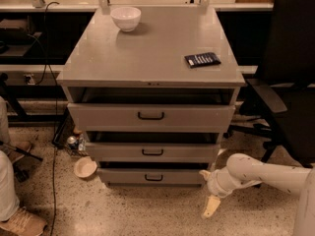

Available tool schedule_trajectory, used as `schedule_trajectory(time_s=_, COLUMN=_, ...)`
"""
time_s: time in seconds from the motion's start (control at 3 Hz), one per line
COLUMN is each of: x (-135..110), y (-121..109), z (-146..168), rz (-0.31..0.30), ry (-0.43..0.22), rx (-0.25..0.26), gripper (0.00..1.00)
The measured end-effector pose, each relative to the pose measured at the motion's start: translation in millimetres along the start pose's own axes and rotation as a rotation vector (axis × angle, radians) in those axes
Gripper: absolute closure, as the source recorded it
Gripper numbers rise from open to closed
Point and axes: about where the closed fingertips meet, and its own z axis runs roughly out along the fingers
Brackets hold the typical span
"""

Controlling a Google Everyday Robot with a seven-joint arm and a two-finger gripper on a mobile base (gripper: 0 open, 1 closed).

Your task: Open bottom drawer

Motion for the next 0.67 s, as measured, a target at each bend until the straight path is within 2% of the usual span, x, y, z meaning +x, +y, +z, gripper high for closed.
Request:
schedule_trajectory(time_s=0.33, x=0.0, y=0.0, z=0.0, rz=0.0, ry=0.0, rx=0.0, gripper=0.0)
schedule_trajectory(time_s=0.67, x=13.2, y=-1.3, z=16.4, rz=-0.029, ry=-0.025, rx=0.024, gripper=0.0)
